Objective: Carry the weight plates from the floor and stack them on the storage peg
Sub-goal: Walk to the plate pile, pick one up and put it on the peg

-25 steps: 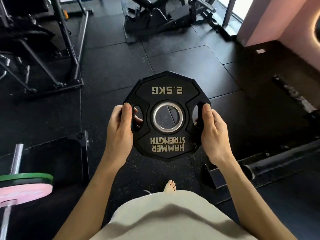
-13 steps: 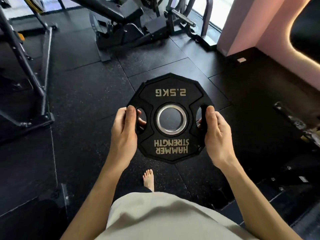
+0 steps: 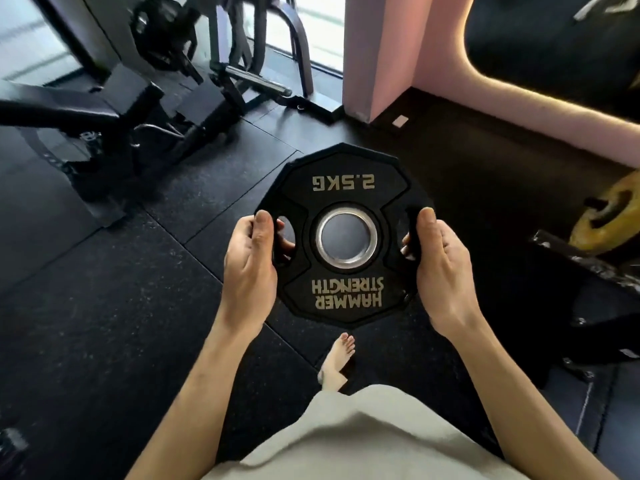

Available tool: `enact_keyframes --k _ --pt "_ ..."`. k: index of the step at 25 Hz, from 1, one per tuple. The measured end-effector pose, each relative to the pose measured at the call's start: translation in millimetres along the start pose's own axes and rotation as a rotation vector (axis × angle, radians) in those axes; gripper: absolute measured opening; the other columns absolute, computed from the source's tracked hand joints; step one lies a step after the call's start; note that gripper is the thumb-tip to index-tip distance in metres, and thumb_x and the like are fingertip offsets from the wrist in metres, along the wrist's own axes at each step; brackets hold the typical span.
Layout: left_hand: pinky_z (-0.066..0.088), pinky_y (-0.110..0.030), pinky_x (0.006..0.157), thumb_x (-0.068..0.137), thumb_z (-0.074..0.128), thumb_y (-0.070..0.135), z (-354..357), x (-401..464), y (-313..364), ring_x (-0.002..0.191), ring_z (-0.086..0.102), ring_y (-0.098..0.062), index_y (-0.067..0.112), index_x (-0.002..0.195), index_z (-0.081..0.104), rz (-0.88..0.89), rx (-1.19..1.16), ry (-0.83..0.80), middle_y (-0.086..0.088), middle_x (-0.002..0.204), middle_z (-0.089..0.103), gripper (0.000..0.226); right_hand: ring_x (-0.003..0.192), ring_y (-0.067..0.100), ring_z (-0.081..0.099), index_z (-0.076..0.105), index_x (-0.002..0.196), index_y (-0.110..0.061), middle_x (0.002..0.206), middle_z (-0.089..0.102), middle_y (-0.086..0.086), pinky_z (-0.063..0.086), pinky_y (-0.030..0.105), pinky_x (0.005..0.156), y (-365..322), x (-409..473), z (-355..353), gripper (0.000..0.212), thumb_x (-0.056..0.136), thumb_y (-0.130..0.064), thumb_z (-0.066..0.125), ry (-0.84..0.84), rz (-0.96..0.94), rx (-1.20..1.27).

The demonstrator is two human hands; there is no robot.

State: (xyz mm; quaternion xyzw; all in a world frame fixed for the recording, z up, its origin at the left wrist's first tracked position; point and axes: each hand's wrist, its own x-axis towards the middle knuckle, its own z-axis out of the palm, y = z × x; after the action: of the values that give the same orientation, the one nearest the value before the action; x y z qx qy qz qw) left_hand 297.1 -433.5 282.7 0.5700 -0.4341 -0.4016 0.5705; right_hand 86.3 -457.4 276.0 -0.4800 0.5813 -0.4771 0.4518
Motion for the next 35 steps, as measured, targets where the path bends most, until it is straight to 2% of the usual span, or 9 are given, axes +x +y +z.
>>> enact_keyframes --k 4,8,12,17,21,26,30,32,35 --pt "0.047 -0.022 0.069 0.095 0.039 0.050 27.2 130.2 6.3 0.068 0.056 -0.003 0.012 0.094 0.055 0.016 -0.027 -0.062 0.012 0.070 0.060 0.041 0.067 0.013 0.052 0.056 0.072 -0.021 0.069 0.057 -0.004 0.044 0.038 0.065 -19.0 119.7 25.2 0.051 0.092 -0.066 0.041 0.041 -0.009 0.031" --pt "0.047 -0.018 0.063 0.095 0.040 0.046 56.8 241.3 11.6 0.064 0.057 -0.003 0.012 0.093 0.054 0.019 -0.052 -0.105 0.012 0.068 0.061 0.037 0.063 0.005 0.052 0.054 0.074 -0.019 0.064 0.056 -0.010 0.044 0.029 0.061 -37.1 219.2 42.6 0.050 0.092 -0.063 0.041 0.079 -0.004 0.057" --pt "0.047 -0.018 0.058 0.098 0.038 0.045 91.8 363.7 -0.4 0.063 0.057 -0.004 0.008 0.096 0.053 0.028 -0.058 -0.155 0.009 0.070 0.060 0.040 0.070 0.013 0.052 0.055 0.075 -0.019 0.072 0.057 -0.001 0.044 0.039 0.070 -40.6 331.9 60.4 0.048 0.097 -0.058 0.040 0.154 -0.028 0.037" --pt "0.048 -0.020 0.057 0.102 0.038 0.041 136.8 526.0 -4.4 0.061 0.057 -0.005 0.014 0.093 0.055 0.035 -0.063 -0.254 0.008 0.068 0.059 0.034 0.080 0.023 0.054 0.059 0.080 -0.014 0.083 0.060 0.010 0.048 0.057 0.083 -54.6 472.5 88.6 0.057 0.088 -0.068 0.045 0.242 -0.010 0.083" --pt "0.046 -0.024 0.058 0.104 0.036 0.036 181.5 643.9 3.3 0.062 0.054 -0.009 0.008 0.094 0.054 0.031 -0.048 -0.342 0.000 0.072 0.057 0.035 0.082 0.029 0.054 0.058 0.085 -0.006 0.090 0.058 0.029 0.047 0.061 0.084 -70.9 576.1 95.3 0.065 0.087 -0.070 0.047 0.341 0.008 0.118" --pt "0.045 -0.029 0.065 0.099 0.040 0.042 261.6 760.6 1.6 0.069 0.053 -0.013 0.011 0.091 0.055 0.006 -0.081 -0.457 -0.002 0.078 0.056 0.035 0.080 0.029 0.054 0.058 0.074 -0.024 0.083 0.058 0.020 0.048 0.056 0.081 -76.6 695.3 73.5 0.049 0.087 -0.069 0.048 0.432 0.004 0.113" --pt "0.046 -0.031 0.066 0.096 0.042 0.045 352.4 844.7 -9.3 0.073 0.052 -0.017 0.007 0.093 0.055 0.019 -0.102 -0.516 -0.006 0.082 0.056 0.041 0.082 0.044 0.056 0.060 0.080 -0.018 0.089 0.059 0.028 0.049 0.058 0.083 -68.7 800.4 29.4 0.051 0.089 -0.066 0.047 0.494 -0.014 0.112" --pt "0.042 -0.039 0.070 0.094 0.044 0.051 394.2 878.3 -8.8 0.077 0.048 -0.025 -0.002 0.097 0.054 0.018 -0.097 -0.532 -0.013 0.085 0.053 0.054 0.081 0.035 0.059 0.061 0.081 -0.016 0.089 0.061 0.025 0.050 0.057 0.085 -69.0 844.2 7.6 0.050 0.091 -0.064 0.047 0.508 -0.008 0.107" --pt "0.041 -0.036 0.068 0.094 0.044 0.052 467.1 932.1 1.7 0.074 0.050 -0.021 0.007 0.093 0.056 0.034 -0.075 -0.534 -0.007 0.081 0.056 0.047 0.086 0.029 0.059 0.061 0.089 -0.009 0.093 0.062 0.025 0.049 0.054 0.089 -76.4 917.0 -36.2 0.057 0.089 -0.065 0.050 0.535 -0.005 0.174"
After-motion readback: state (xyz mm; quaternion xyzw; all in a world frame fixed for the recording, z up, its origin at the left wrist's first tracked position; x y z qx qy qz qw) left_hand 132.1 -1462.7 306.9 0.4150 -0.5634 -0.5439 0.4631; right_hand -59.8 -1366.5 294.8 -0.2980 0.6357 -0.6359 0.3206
